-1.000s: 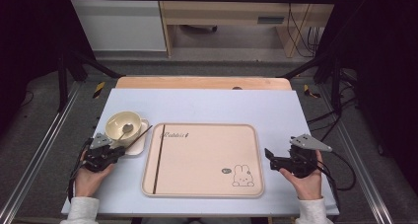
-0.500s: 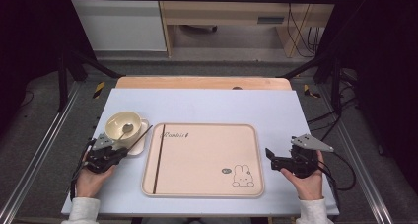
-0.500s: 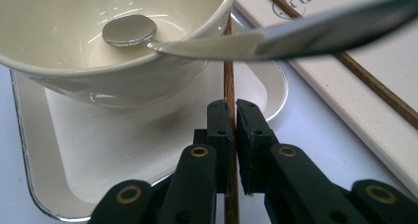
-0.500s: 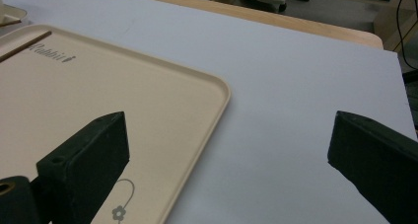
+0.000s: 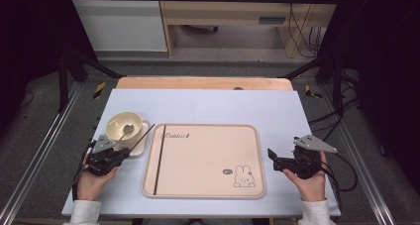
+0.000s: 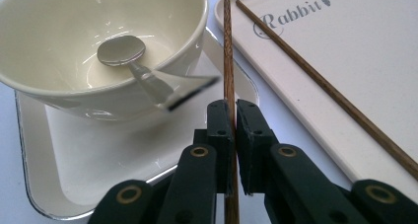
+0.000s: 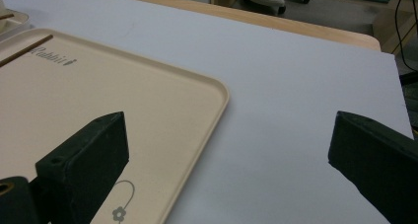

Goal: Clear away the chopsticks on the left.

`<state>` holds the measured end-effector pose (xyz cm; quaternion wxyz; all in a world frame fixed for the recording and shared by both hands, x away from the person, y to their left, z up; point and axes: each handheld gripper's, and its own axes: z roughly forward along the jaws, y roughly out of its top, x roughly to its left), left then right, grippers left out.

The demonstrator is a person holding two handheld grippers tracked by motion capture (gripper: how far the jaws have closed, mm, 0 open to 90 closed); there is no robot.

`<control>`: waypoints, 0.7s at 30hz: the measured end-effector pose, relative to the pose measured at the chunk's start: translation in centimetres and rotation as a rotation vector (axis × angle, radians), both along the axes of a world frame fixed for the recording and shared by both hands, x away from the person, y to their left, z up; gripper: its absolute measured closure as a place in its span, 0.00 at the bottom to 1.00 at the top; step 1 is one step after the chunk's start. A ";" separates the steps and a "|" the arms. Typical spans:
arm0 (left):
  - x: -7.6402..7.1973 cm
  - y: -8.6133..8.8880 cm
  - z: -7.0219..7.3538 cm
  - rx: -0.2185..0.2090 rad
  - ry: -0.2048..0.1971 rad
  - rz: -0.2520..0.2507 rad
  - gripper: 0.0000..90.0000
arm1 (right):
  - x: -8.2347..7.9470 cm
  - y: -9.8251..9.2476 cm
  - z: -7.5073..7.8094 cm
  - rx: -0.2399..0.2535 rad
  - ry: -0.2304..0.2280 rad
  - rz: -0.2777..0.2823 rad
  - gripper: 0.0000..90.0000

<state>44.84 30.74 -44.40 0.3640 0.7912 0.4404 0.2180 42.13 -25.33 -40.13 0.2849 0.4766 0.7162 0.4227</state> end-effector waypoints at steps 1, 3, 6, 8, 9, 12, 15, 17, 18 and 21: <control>-0.1 -0.1 0.1 0.001 -0.004 0.003 0.95 | 0.0 0.0 0.0 0.000 0.000 -0.001 0.02; -0.4 -0.2 0.3 0.005 -0.008 0.004 0.95 | 0.0 -0.1 0.1 -0.003 -0.002 0.000 0.02; -0.7 -0.5 0.5 -0.002 -0.015 0.017 0.95 | 0.0 -0.1 0.1 -0.001 -0.003 0.000 0.02; -1.0 -0.6 0.6 0.000 -0.016 0.024 0.95 | -0.1 -0.1 0.1 -0.001 -0.005 -0.001 0.02; -1.1 -0.7 0.7 -0.003 -0.018 0.027 0.95 | -0.1 -0.1 0.1 0.005 -0.005 -0.002 0.02; -1.6 -0.8 0.8 -0.009 -0.021 0.033 0.95 | -0.1 -0.2 0.2 0.003 -0.010 -0.001 0.02; -2.1 -1.1 1.1 -0.009 -0.030 0.040 0.95 | -0.2 -0.2 0.2 0.004 -0.010 -0.004 0.02; -2.4 -1.4 1.2 -0.012 -0.039 0.049 0.95 | -0.2 -0.3 0.2 0.003 -0.010 -0.005 0.02; -2.5 -1.6 1.3 -0.014 -0.044 0.053 0.95 | -0.2 -0.3 0.3 0.004 -0.010 -0.006 0.02; -2.7 -2.0 1.5 -0.007 -0.048 0.059 0.95 | -0.2 -0.3 0.3 0.006 -0.011 -0.006 0.02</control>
